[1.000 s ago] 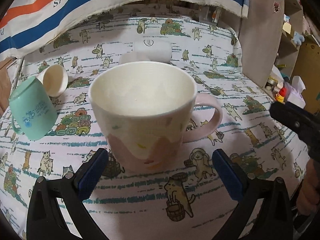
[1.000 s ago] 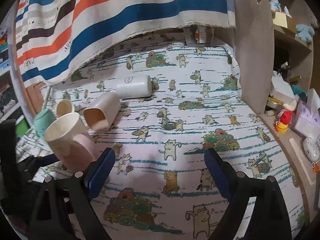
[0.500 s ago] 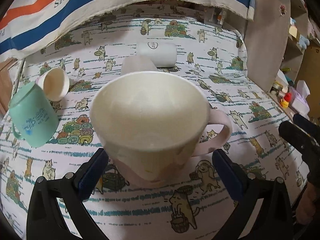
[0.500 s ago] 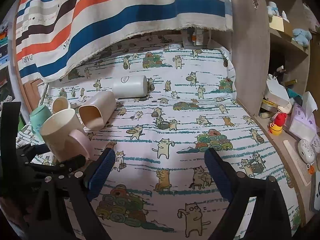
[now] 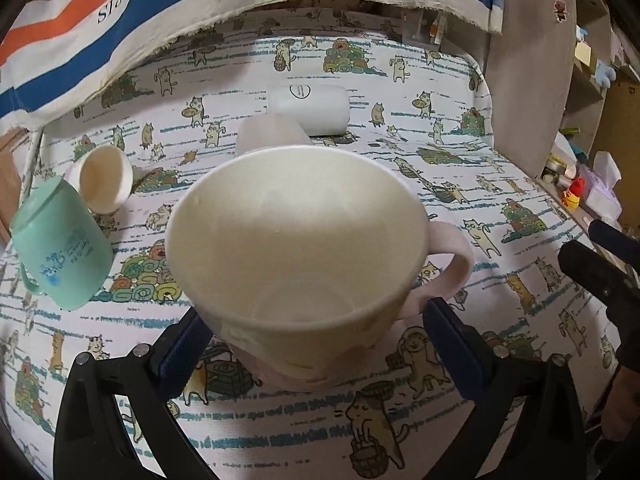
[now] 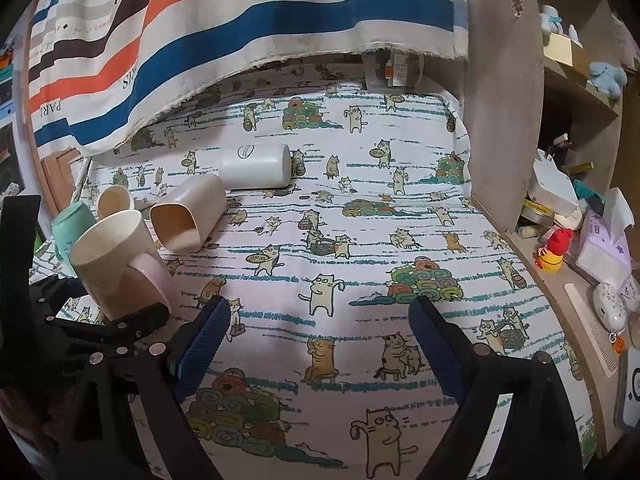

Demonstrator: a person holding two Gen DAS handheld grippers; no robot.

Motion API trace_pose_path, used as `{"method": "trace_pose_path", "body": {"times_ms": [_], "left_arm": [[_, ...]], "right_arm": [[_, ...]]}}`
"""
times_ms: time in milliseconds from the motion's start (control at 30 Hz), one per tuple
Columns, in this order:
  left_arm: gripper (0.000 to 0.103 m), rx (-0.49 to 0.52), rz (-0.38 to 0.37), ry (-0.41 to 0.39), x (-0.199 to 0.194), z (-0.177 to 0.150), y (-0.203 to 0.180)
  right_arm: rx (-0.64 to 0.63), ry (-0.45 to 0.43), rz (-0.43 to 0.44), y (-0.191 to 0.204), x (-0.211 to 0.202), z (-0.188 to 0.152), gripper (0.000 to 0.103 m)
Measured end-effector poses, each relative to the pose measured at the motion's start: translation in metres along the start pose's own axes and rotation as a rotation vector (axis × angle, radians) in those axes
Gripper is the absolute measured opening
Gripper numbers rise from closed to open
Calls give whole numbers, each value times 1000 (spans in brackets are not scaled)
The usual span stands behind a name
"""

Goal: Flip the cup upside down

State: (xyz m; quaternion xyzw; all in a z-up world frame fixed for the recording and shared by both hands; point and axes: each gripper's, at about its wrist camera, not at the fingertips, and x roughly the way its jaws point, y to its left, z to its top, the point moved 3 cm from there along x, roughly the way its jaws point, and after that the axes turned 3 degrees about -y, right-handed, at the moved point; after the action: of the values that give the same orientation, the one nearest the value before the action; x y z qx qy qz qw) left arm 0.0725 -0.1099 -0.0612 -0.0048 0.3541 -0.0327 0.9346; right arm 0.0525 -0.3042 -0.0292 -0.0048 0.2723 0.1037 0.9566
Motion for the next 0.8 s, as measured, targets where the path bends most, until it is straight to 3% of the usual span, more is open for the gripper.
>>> {"method": "trace_pose_path", "body": {"times_ms": [200,300,800], "left_arm": [[101,-46,-50,53,11,-1,8],[84,-60,-38,63,12,-2,12],[84,-24,-85,31,-12,-11,14]], "right_arm": [[-1,10,1,6,2,0,92],[-7,13,1,10,3,0,92],[-27,5,5,21,0,3,92]]}}
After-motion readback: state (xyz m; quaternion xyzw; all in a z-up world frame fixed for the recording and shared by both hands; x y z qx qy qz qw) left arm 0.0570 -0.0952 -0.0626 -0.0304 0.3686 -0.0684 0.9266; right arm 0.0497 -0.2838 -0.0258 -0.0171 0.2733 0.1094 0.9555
